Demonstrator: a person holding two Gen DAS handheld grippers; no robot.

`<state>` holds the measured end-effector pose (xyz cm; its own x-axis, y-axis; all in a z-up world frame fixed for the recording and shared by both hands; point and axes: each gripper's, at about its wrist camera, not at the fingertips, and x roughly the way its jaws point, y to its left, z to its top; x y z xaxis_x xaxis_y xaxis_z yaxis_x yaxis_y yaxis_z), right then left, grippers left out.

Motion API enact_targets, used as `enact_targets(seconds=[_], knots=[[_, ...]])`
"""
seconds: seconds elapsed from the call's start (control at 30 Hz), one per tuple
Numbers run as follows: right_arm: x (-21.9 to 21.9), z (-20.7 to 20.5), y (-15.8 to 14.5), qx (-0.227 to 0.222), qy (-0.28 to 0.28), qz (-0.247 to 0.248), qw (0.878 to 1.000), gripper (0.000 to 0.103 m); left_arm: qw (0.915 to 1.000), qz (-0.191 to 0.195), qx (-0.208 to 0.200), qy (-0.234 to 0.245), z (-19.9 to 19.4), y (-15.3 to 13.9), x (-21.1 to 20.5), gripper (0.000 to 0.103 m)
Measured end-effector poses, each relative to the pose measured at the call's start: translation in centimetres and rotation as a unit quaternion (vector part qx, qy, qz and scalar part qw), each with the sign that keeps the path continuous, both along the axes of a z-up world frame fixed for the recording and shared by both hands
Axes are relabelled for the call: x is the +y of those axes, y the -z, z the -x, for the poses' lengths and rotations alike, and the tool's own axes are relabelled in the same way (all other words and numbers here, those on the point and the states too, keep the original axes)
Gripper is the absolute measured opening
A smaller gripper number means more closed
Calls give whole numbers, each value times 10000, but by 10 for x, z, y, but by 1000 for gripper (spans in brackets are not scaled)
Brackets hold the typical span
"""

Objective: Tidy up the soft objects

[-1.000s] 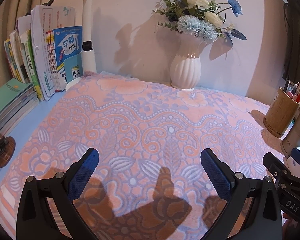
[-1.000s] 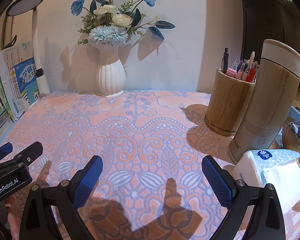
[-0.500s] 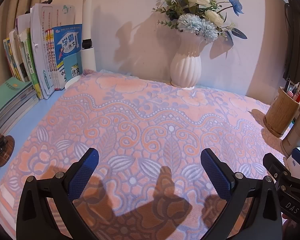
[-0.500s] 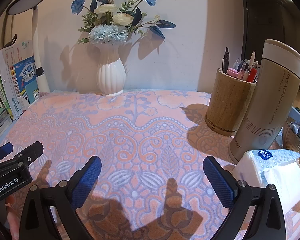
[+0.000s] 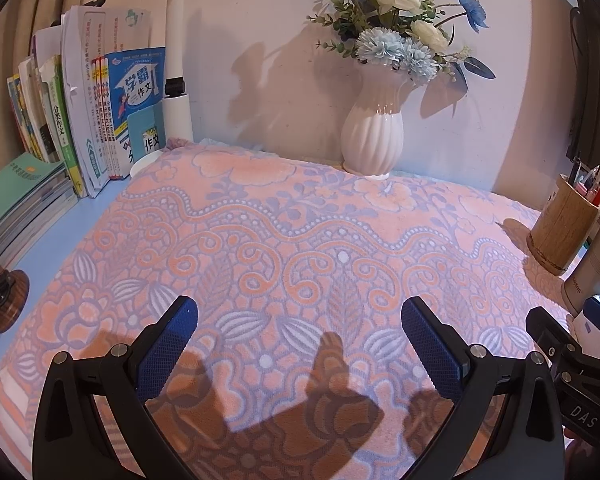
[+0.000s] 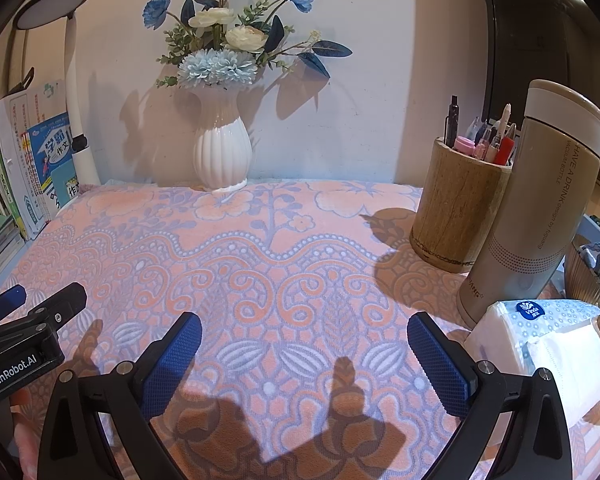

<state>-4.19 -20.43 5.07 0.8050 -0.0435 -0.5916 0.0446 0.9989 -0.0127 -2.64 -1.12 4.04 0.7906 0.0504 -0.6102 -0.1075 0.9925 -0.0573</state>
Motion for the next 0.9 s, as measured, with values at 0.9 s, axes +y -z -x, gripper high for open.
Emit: enact_targets(seconds=[0.9], knots=[[-1,-1,-1,39,-27,-22,10000,103,9997,64,106,202,0,1,-4,102]])
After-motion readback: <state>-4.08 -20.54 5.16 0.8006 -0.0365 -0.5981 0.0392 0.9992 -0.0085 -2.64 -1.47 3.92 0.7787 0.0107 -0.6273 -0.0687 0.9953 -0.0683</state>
